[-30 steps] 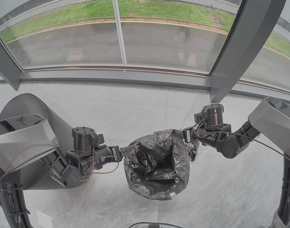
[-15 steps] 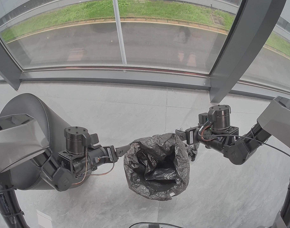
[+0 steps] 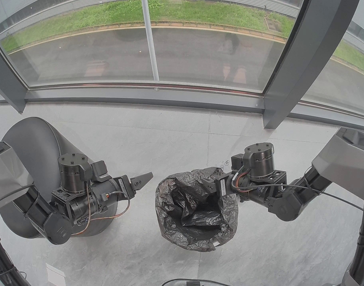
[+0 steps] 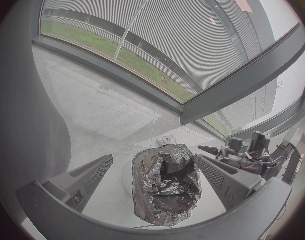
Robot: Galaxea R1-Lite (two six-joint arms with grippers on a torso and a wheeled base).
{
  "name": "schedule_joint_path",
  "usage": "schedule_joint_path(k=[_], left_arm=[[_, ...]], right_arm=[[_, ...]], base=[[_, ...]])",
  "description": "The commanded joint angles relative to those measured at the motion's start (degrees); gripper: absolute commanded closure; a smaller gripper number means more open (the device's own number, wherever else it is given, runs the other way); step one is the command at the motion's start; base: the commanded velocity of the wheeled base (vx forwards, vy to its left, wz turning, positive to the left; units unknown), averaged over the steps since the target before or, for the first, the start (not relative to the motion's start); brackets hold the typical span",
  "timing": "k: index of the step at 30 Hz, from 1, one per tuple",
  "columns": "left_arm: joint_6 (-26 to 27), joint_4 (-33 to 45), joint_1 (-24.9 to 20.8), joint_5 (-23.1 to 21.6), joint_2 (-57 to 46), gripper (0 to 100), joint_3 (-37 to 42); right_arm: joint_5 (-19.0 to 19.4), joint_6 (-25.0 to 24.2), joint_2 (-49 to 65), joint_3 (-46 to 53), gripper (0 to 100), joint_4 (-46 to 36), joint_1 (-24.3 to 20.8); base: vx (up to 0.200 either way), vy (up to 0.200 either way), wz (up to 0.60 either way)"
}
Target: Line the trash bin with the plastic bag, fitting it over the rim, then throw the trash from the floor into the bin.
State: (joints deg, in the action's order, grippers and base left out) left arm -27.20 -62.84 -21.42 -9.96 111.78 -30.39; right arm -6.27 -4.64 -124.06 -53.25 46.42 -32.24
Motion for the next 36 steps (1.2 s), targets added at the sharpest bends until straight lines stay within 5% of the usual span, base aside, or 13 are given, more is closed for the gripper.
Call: schedule_joint_path(k=[1,22,32,36], left_arm=[[-0.22,-2.28,0.94,0.03,-1.38,0,1.83],[-0.58,-5.10,1.12,0.03,-1.91,0,4.55],[-1.81,-5.18,1.03,-0.06,0.37,0,4.29],[-2.60,-5.36,1.20,-0.06,3.71,0,3.67]], right_arm=[[-1.82,1.39,-10.32,-8.71,0,-0.45,-0.89],[-4.63,1.66,-11.55,-10.30,0,-0.37,-0.54],[-4.72,0.69,-0.65,3.59,0,0.51,-0.36],[-4.63,-0.89,0.14,8.60,0,7.54,2.71]], base=[[0.000,0.000,0.00],[0.000,0.000,0.00],[0.000,0.000,0.00],[0.000,0.000,0.00]])
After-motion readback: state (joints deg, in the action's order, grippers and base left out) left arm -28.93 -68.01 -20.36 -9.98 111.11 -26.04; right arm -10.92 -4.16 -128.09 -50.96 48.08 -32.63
